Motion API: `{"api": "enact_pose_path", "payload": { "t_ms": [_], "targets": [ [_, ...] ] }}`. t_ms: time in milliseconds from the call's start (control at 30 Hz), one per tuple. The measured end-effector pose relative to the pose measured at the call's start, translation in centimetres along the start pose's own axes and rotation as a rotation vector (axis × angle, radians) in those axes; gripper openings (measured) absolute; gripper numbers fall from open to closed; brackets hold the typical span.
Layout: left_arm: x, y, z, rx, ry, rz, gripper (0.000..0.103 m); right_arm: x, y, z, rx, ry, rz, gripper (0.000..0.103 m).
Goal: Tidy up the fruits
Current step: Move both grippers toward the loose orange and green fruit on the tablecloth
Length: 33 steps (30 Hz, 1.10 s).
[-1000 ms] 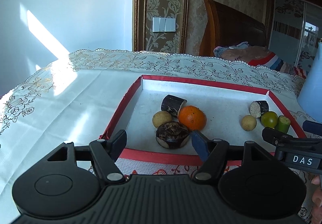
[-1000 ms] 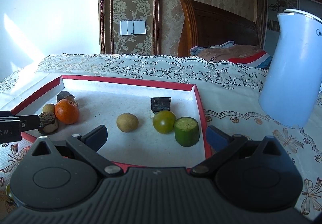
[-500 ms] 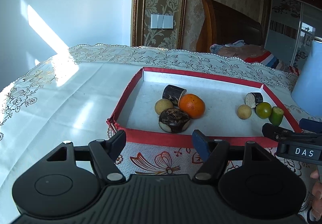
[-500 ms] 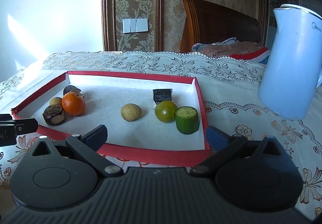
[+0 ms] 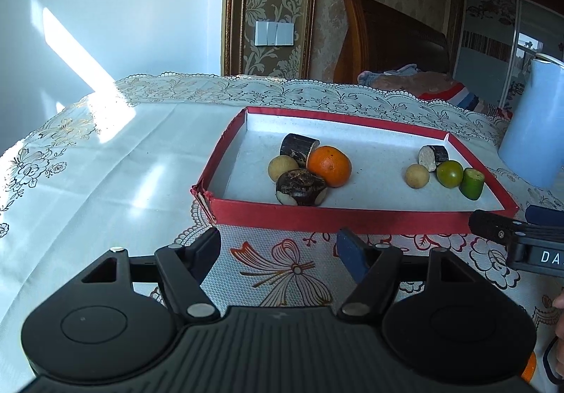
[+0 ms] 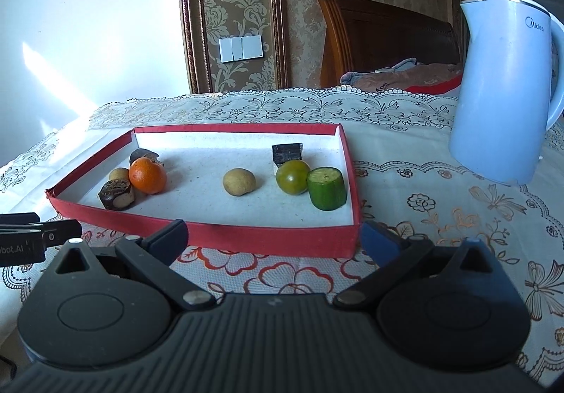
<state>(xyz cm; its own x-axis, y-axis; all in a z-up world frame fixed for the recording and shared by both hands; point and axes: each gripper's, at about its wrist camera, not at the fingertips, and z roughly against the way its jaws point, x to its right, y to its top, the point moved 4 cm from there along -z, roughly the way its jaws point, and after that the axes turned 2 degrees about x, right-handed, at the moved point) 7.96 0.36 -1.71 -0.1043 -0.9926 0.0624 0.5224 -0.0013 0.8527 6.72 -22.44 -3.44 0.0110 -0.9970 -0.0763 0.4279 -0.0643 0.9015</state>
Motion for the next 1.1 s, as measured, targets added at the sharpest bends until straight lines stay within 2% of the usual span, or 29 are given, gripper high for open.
{"api": "enact_pose_path", "payload": {
  "t_ms": [333,433,600,800,900,1100],
  "targets": [
    [0.4,-0.7,0.8,0.001,-0.025,-0.026,0.073,0.7,-0.8,1.7,-0.004,0.052,-0.062,0.103],
    [0.6,-0.8,0.8,-0.009,-0.033,-0.038,0.077,0.9,-0.9,1.9,0.002,0.053,-0.074,0.103],
    [1.0,-1.0,1.0,-0.008,-0.035,-0.057,0.077,1.1,-1.3,2.7,-0.004,0.081,-0.086,0.103],
    [0.9,-1.5,1.4,-0.013,-0.044,-0.06,0.078,1.4,-2.1,4.1,-0.026,0.16,-0.11,0.103],
    [0.6,-1.4,1.2,-0.023,-0.043,-0.047,0.078,1.0,-2.7,5.3,-0.032,0.191,-0.075,0.103],
    [0.4,-1.4,1.3,-0.026,-0.053,-0.034,0.078,-0.8,-4.5,8.4,-0.03,0.256,0.09,0.103]
  ]
}}
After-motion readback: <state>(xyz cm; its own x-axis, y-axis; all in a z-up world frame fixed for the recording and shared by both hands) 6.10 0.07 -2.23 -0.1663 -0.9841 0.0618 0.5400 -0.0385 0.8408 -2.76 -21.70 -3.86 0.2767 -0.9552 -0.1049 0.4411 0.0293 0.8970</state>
